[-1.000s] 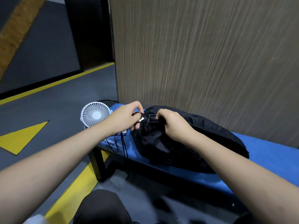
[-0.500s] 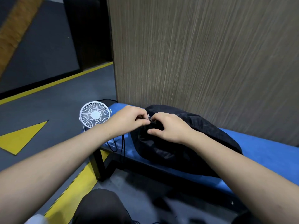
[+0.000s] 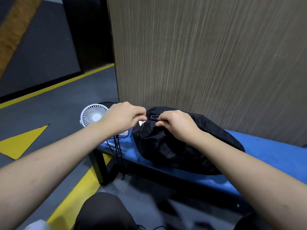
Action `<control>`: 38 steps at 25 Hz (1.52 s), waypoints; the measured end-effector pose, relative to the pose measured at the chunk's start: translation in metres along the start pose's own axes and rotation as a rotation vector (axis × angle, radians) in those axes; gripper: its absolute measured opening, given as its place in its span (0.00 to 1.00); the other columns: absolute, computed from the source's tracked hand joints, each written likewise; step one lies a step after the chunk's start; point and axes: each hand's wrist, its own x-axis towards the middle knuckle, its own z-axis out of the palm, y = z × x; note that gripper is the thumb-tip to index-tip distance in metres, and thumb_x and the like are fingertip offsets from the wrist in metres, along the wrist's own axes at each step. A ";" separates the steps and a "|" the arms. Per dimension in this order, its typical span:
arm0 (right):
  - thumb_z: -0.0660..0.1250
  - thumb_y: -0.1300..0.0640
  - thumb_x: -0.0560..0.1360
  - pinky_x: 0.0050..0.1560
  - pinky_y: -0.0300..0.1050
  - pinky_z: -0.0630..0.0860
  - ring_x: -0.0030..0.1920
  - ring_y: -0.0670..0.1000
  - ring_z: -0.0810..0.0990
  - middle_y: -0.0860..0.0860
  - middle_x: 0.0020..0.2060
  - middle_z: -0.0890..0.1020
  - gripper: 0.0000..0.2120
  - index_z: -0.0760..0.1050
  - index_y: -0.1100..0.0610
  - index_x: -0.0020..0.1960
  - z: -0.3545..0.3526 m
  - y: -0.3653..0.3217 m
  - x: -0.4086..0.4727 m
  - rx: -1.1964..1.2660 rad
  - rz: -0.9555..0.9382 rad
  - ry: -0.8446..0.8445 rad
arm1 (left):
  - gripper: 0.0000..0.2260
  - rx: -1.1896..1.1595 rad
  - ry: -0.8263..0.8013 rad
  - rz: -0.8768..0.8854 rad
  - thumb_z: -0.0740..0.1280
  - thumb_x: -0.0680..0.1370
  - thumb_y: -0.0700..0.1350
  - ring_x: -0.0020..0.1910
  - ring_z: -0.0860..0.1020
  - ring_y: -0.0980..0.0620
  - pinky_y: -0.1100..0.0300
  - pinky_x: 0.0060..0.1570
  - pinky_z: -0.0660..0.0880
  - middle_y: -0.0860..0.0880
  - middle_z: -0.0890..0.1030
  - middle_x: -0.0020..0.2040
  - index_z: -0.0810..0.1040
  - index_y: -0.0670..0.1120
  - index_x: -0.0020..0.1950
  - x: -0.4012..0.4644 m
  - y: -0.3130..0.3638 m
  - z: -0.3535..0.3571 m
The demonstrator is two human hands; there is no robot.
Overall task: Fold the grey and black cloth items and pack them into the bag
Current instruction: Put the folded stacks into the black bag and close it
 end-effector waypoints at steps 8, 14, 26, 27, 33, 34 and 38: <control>0.64 0.46 0.79 0.42 0.46 0.70 0.48 0.58 0.82 0.49 0.45 0.83 0.13 0.80 0.55 0.49 -0.053 0.052 -0.017 -0.210 -0.046 0.082 | 0.11 0.198 0.185 -0.061 0.62 0.79 0.59 0.36 0.74 0.45 0.57 0.35 0.64 0.52 0.74 0.31 0.78 0.55 0.45 0.011 -0.028 -0.039; 0.64 0.48 0.80 0.45 0.45 0.66 0.48 0.55 0.82 0.49 0.45 0.83 0.11 0.81 0.54 0.50 -0.062 0.096 -0.051 -0.288 -0.004 0.060 | 0.08 0.409 0.216 -0.109 0.64 0.80 0.51 0.34 0.78 0.41 0.59 0.29 0.62 0.46 0.80 0.34 0.75 0.51 0.43 0.003 -0.059 -0.043; 0.67 0.52 0.79 0.48 0.50 0.71 0.48 0.56 0.82 0.50 0.41 0.83 0.09 0.81 0.56 0.46 -0.047 0.143 -0.081 -0.313 0.131 0.054 | 0.13 0.321 0.083 -0.267 0.62 0.81 0.56 0.34 0.70 0.45 0.56 0.34 0.66 0.49 0.73 0.33 0.67 0.53 0.38 -0.006 -0.061 -0.024; 0.67 0.53 0.79 0.47 0.50 0.72 0.47 0.56 0.82 0.50 0.40 0.83 0.09 0.81 0.56 0.45 -0.047 0.142 -0.082 -0.311 0.124 0.067 | 0.13 0.313 0.080 -0.260 0.61 0.81 0.56 0.34 0.69 0.44 0.55 0.34 0.66 0.48 0.74 0.33 0.67 0.53 0.38 -0.004 -0.058 -0.022; 0.67 0.52 0.79 0.47 0.50 0.71 0.46 0.55 0.82 0.49 0.40 0.83 0.09 0.81 0.56 0.44 -0.044 0.139 -0.081 -0.325 0.115 0.080 | 0.13 0.301 0.075 -0.248 0.61 0.81 0.55 0.33 0.70 0.44 0.55 0.35 0.68 0.48 0.73 0.32 0.67 0.53 0.38 0.000 -0.052 -0.015; 0.66 0.51 0.79 0.47 0.50 0.71 0.46 0.55 0.82 0.49 0.40 0.83 0.10 0.81 0.56 0.44 -0.043 0.139 -0.081 -0.326 0.119 0.079 | 0.13 0.300 0.073 -0.256 0.61 0.81 0.55 0.34 0.70 0.44 0.55 0.35 0.68 0.48 0.74 0.33 0.68 0.53 0.39 -0.001 -0.053 -0.014; 0.66 0.51 0.79 0.46 0.50 0.71 0.45 0.55 0.81 0.49 0.38 0.82 0.10 0.80 0.56 0.43 -0.043 0.138 -0.078 -0.324 0.113 0.099 | 0.12 0.275 0.058 -0.248 0.60 0.82 0.55 0.35 0.71 0.45 0.56 0.34 0.66 0.52 0.72 0.32 0.68 0.55 0.39 -0.002 -0.052 -0.011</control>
